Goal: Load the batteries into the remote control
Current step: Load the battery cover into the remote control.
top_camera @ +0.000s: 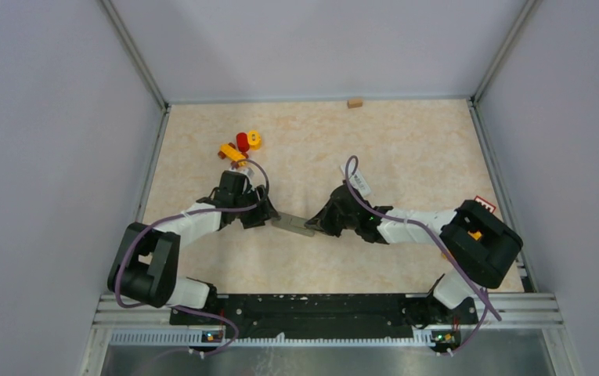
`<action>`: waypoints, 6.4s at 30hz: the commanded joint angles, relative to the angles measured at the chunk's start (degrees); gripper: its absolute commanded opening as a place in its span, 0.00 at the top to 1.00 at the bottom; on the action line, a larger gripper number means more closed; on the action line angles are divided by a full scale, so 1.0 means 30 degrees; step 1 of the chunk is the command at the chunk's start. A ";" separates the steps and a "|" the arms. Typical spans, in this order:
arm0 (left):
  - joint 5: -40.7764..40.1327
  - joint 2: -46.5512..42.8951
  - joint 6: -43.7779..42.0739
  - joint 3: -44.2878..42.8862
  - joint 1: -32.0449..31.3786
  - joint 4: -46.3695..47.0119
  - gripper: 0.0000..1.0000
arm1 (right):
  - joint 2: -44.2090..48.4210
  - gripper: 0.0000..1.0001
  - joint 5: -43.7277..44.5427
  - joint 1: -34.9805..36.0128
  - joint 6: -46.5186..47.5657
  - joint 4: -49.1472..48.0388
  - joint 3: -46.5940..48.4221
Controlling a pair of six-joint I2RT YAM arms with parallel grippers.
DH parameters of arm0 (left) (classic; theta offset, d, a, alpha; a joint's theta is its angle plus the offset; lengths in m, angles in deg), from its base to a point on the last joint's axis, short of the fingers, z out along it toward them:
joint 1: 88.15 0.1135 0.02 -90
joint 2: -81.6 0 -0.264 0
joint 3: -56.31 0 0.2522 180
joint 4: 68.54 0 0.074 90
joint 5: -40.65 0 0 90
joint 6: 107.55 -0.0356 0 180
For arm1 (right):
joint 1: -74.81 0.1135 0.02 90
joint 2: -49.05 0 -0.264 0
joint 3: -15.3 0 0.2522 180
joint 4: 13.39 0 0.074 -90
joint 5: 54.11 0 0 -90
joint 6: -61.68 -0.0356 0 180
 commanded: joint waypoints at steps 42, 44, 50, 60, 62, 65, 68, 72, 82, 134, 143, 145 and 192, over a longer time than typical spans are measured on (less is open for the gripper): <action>-0.0020 0.0750 -0.0542 -0.0132 0.0068 -0.0589 0.47 | -0.0624 1.00 0.0880 0.0095 -0.1308 -0.0578 0.0263; -0.0016 0.0788 -0.0563 -0.0168 0.0068 -0.0614 0.48 | -0.0648 1.00 0.0847 0.0113 -0.1207 -0.0812 0.0273; 0.0191 0.0781 -0.0571 -0.0241 0.0069 -0.0596 0.48 | -0.1281 1.00 -0.0736 0.0091 -0.0531 -0.1136 0.0787; 0.1082 0.0786 -0.0285 0.0234 0.0068 -0.0124 0.56 | -0.2013 1.00 -0.1033 0.0113 -0.0342 0.0784 0.1686; 0.0866 0.0607 -0.0293 0.0257 0.0068 -0.0216 0.56 | -0.1966 0.96 -0.0907 0.0098 -0.0292 0.1180 0.1927; 0.0564 0.0362 -0.0278 0.0118 0.0068 -0.0446 0.56 | -0.1792 0.87 -0.0653 0.0063 -0.0168 0.2044 0.2307; 0.0438 0.0247 -0.0282 -0.0032 0.0075 -0.0555 0.55 | -0.1552 0.82 -0.0571 0.0035 -0.0016 0.2506 0.2581; 0.0320 0.0204 -0.0227 -0.0134 0.0068 -0.0632 0.54 | -0.1159 0.73 -0.0369 -0.0040 0.0205 0.3204 0.2784; 0.0159 0.0219 -0.0234 -0.0167 0.0068 -0.0706 0.54 | -0.0388 0.79 0.0307 -0.0114 0.0996 0.3638 0.2844; -0.0046 -0.0083 -0.0236 -0.0123 0.0068 -0.0850 0.54 | -0.2135 0.75 -0.0655 -0.0106 0.2145 0.5087 0.4541; -0.0338 -0.0191 -0.0161 -0.0212 0.0068 -0.0911 0.54 | -0.0940 0.69 -0.0498 -0.0118 0.2526 0.5396 0.4691; -0.0325 -0.0180 -0.0132 -0.0211 0.0068 -0.0911 0.54 | -0.0839 0.69 -0.0486 -0.0111 0.2607 0.5322 0.4614; -0.0339 -0.0482 0.0013 -0.0301 0.0068 -0.1017 0.54 | -0.3960 1.00 -0.0121 -0.0096 0.4119 0.5233 0.5312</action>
